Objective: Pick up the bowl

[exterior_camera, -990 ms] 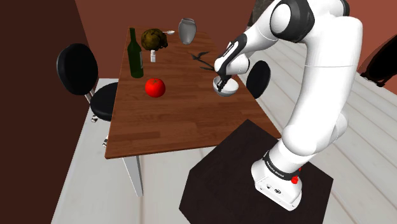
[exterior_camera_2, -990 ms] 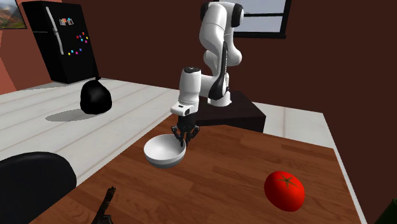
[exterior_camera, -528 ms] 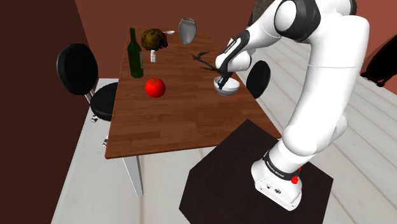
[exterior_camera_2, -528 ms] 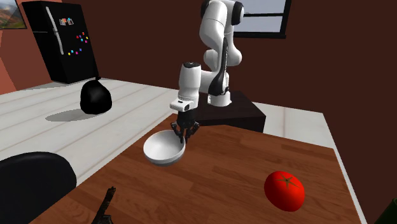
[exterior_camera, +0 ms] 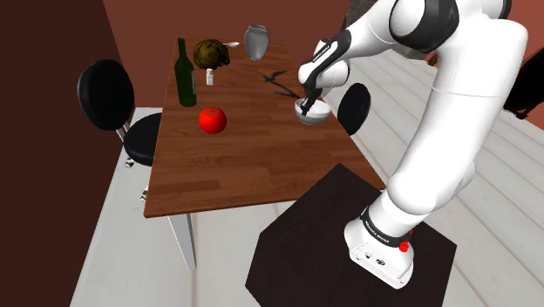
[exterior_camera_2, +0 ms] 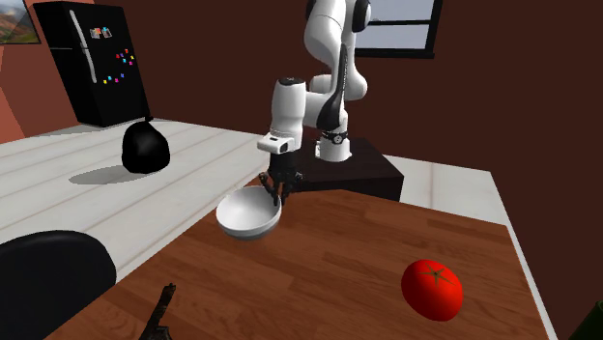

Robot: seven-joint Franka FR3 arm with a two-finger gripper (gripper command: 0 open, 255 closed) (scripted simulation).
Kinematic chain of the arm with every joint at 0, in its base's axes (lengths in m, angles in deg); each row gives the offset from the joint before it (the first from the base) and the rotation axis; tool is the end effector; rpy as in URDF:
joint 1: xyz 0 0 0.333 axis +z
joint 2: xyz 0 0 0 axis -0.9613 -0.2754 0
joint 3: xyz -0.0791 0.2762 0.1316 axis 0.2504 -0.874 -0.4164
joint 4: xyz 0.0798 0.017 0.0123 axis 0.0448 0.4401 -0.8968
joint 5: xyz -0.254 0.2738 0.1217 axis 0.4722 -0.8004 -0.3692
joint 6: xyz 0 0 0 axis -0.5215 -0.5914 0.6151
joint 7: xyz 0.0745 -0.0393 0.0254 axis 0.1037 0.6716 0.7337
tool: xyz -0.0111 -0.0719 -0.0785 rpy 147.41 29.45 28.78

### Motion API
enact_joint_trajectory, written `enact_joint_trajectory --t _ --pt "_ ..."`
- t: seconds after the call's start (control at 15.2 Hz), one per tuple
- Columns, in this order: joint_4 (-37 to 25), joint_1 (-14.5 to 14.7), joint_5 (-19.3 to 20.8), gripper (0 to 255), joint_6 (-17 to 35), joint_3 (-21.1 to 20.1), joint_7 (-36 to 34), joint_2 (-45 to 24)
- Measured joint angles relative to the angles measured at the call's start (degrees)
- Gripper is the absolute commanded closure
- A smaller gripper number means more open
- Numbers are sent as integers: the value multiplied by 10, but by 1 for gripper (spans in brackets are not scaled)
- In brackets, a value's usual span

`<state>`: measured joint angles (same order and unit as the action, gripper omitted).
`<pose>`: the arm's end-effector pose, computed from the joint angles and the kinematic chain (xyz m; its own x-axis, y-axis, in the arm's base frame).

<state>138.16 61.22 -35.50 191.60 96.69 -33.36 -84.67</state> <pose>0.5059 -0.2790 0.2556 0.9856 0.1545 0.0679 0.1438 -0.9794 0.1414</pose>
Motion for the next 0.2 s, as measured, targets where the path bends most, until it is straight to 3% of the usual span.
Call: enact_joint_trajectory --t 0.2 --pt "-3 2 6 255 -17 4 -3 14"
